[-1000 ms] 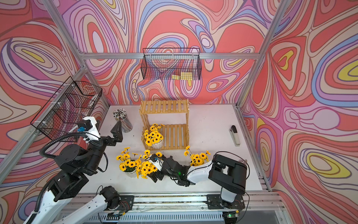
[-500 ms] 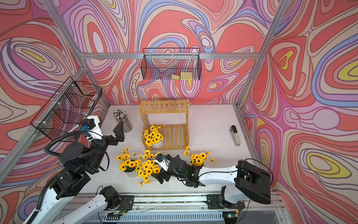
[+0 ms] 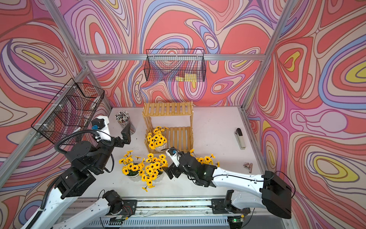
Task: Take the sunflower pots off the shelves
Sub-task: Pick up the sunflower pot from the shelf.
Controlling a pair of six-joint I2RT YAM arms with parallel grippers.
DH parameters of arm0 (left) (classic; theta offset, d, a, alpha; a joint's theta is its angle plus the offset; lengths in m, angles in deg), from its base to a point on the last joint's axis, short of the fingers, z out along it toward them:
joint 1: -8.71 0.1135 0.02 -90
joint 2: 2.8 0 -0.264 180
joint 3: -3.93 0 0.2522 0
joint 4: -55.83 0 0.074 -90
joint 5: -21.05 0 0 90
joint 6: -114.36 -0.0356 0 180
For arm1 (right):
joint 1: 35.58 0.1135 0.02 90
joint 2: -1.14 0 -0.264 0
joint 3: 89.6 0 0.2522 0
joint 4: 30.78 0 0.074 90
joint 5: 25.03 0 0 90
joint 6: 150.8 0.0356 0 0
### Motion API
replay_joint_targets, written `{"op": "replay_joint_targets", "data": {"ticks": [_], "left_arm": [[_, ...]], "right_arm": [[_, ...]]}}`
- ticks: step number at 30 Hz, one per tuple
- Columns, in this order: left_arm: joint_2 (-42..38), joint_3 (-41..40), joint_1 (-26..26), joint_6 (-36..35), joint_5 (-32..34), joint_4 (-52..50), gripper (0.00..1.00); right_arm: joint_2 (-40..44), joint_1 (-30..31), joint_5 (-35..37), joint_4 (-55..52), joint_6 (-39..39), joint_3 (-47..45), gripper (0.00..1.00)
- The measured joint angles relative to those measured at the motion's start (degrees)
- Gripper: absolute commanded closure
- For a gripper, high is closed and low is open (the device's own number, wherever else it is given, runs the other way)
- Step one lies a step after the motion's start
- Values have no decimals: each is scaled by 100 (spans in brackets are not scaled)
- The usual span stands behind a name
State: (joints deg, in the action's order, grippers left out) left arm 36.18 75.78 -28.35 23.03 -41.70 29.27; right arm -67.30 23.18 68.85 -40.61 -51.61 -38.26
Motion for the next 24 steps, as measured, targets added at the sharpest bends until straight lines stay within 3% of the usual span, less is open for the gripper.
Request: {"op": "replay_joint_targets", "data": {"ticks": [7,16,24], "left_arm": [[365,273,2,-57,-337,-232,0],[787,505,136,-52,-682,-415,0],[852,505,645,160,-1071,-461,0]], "right_arm": [[-269,-1104,-680,-216,33,730,2],[-1375,-1351,-1333,-236,15,1440,2],[-1928,-1537,-1709,-254,20,1497,2]]}}
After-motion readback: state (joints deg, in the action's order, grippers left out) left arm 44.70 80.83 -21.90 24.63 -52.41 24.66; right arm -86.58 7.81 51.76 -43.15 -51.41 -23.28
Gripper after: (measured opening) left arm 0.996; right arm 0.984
